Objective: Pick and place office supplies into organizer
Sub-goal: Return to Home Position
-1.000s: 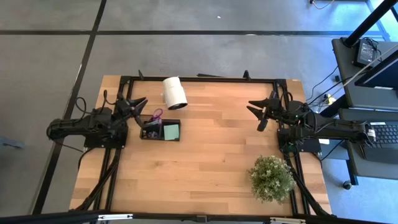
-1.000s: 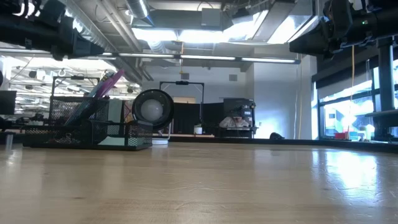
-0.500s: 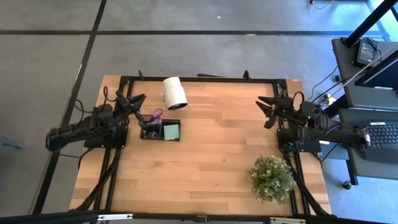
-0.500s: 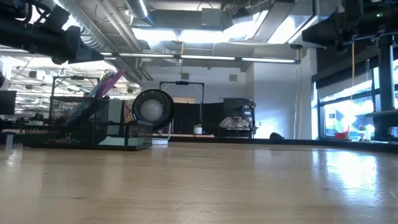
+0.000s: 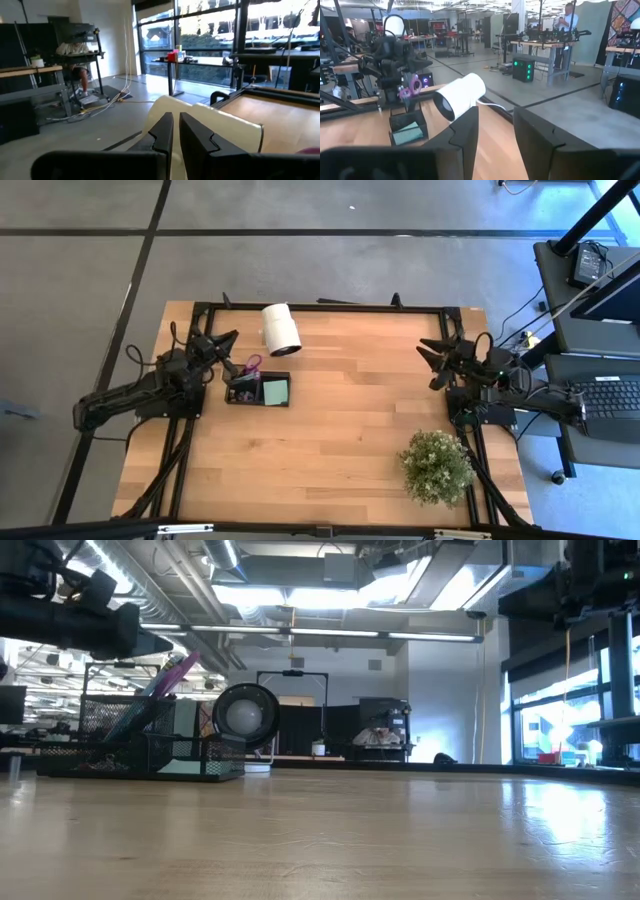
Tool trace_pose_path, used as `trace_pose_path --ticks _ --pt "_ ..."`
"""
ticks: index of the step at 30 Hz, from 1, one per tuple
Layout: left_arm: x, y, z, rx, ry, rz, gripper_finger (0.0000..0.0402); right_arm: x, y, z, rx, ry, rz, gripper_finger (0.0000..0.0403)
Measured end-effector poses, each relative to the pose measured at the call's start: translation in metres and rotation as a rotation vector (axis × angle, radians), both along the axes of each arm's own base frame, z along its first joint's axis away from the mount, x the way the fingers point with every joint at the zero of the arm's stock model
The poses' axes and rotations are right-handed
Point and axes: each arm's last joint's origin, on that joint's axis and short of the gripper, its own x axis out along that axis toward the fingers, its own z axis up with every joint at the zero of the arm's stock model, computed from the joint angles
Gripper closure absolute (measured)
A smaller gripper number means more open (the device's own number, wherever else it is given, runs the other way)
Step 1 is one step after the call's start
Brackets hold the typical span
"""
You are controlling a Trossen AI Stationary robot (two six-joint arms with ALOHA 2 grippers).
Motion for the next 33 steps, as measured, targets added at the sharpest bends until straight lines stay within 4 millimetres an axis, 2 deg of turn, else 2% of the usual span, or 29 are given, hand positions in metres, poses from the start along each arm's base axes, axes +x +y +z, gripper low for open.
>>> trace_pose_path --ticks 7,14,25,33 --pt "-0.001 0.002 -0.001 0.010 0.019 0.010 0.0376 0.010 -0.002 -0.036 -0.009 -0.035 0.000 0.0276" --pt "-0.001 0.002 0.000 0.000 0.008 0.018 0.0373 0.016 -0.003 -0.060 -0.015 -0.090 0.000 0.0276" --pt "-0.001 0.002 0.000 -0.005 0.000 0.018 0.0374 0.015 -0.003 -0.059 -0.070 -0.075 -0.005 0.0276" --pt "-0.001 0.002 0.000 -0.005 0.001 0.019 0.0373 0.015 -0.003 -0.059 -0.041 -0.089 -0.002 0.0276"
